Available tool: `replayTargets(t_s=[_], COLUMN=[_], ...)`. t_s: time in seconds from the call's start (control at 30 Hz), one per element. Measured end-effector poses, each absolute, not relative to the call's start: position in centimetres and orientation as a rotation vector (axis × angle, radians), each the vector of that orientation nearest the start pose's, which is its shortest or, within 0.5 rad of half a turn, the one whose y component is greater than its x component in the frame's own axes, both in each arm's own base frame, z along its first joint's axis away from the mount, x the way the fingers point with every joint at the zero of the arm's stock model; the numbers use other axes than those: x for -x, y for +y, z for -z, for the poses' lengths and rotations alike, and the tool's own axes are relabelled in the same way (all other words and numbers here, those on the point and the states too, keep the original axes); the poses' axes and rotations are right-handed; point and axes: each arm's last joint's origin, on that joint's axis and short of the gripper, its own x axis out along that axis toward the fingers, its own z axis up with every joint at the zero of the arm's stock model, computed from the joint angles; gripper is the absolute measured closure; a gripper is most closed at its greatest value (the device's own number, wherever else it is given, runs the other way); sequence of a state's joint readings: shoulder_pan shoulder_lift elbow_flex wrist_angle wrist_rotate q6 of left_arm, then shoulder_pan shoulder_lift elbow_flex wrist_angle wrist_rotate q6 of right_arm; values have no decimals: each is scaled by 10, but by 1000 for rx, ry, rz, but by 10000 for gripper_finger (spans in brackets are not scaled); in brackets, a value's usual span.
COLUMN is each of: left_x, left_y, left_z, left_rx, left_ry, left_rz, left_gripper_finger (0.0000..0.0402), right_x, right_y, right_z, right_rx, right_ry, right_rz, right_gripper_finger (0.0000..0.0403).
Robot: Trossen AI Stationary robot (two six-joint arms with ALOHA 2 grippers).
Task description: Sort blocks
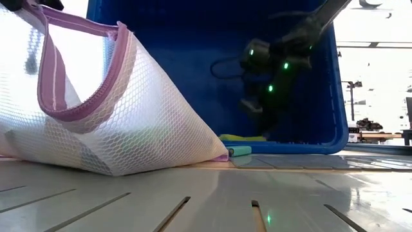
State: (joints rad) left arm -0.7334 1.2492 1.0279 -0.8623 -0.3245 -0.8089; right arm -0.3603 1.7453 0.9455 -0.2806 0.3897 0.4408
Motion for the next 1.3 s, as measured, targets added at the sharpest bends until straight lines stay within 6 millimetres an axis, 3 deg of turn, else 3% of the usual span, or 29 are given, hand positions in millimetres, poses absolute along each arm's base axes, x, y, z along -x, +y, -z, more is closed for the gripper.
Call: replayTargets(t_s=[0.13,0.2,0.33,0.53,0.63,0.8,0.9,1.03,1.17,1.3], left_x=[-180,-180,-180,-180,-180,-180,-180,-180,-180,-180], left_y=[-150,-150,-150,-150,-150,-150,-150,-150,-150,-150], left_z=[-274,-273,-274,-273,-273,-273,-273,-273,-273,-273], left_rx=[187,186,187,186,186,186,186,186,186,185], left_ry=[1001,1002,1001,1002,1002,1002,1002,1002,1002,1002], left_rz=[-32,-34,-34,-34,-35,-34,-35,-34,-34,-35], left_gripper_finger=[378,378,378,378,378,378,378,378,378,378], right_x=[-294,-290,-284,-282,-283,-287,-290,-294,-291,-287], right_y=[-120,-123,-134,-149,-151,-147,-134,-116,-111,-122], right_z=[-171,-171,-163,-135,-122,-119,-127,-157,-175,-173], right_rx=[-321,-295,-283,-248,-246,-280,-337,-364,-266,-251], right_ry=[852,858,887,956,983,998,1015,924,853,850], right_rz=[969,1046,1140,1233,1261,1215,1087,983,1053,1119], right_gripper_finger=[403,403,403,403,403,403,403,403,403,403])
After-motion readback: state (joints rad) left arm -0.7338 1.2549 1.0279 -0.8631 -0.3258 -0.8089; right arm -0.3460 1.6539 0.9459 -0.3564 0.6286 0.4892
